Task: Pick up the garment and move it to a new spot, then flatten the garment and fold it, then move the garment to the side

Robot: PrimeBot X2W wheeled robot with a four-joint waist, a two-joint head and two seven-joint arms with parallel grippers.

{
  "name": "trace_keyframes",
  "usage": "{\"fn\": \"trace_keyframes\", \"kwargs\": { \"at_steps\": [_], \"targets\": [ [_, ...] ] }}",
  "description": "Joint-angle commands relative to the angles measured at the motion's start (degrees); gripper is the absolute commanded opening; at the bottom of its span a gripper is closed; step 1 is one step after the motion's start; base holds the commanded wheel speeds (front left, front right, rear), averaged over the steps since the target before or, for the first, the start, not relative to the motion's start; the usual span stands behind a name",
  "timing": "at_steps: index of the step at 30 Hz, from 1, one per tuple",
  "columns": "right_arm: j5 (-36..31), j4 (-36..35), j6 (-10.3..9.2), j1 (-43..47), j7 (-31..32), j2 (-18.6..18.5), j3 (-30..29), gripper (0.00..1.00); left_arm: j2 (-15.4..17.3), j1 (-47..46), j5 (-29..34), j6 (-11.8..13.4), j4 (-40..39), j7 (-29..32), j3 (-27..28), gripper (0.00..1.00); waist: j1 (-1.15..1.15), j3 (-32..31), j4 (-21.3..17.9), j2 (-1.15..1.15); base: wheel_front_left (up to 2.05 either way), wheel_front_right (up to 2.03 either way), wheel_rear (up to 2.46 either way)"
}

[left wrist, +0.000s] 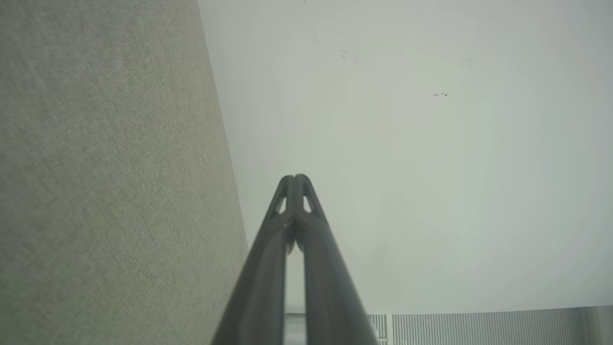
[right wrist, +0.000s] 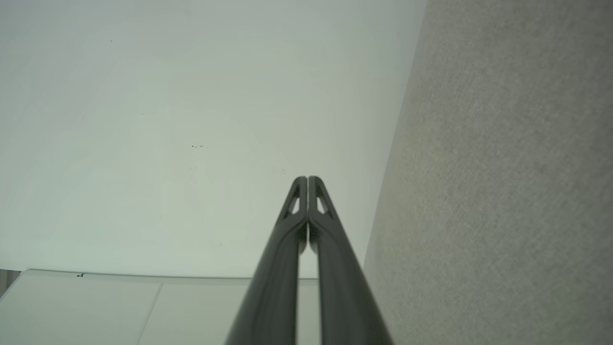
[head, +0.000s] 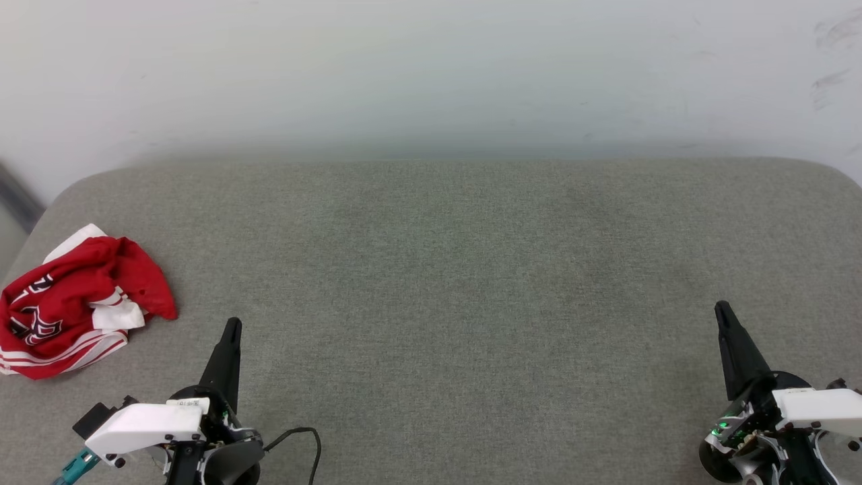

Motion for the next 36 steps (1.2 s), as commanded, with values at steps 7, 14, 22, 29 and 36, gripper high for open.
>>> {"fn": "trace_keyframes", "kwargs": {
  "at_steps": [7, 14, 22, 29, 36],
  "targets": [
    [-0.3, 0.1, -0.01, -0.7, 0.1, 0.2, 0.0, 0.0, -0.1, -0.3, 0.1, -0.2, 0.0, 0.1, 0.1, 0.0, 0.0, 0.0, 0.0, 0.0, 0.0, 0.0, 0.0],
    [-0.3, 0.1, -0.02, -0.7, 0.1, 0.2, 0.0, 0.0, -0.1, -0.3, 0.1, -0.2, 0.0, 0.1, 0.1, 0.0, 0.0, 0.0, 0.0, 0.0, 0.0, 0.0, 0.0],
    [0.0, 0.5, -0.01, 0.4, 0.0, 0.0, 0.0, 1.0, 0.0, 0.3, 0.0, 0.0, 0.5, 0.0, -0.1, 1.0, 0.0, 0.0, 0.0, 0.0, 0.0, 0.0, 0.0],
    [-0.9, -1.5, -0.01, 1.2, -2.1, 0.0, 1.3, 1.0, 0.0, 0.0, 0.9, 0.0, -0.4, -2.2, -2.8, 1.0, 0.0, 0.1, 0.0, 0.0, 0.0, 0.0, 0.0],
    [-2.0, -3.2, 0.0, 1.7, -4.1, -0.2, 2.6, 1.0, 0.1, -0.3, 2.0, 0.0, -1.9, -4.2, -4.9, 1.0, 0.0, 0.1, 0.0, 0.0, 0.0, 0.0, 0.0]
  ]
}}
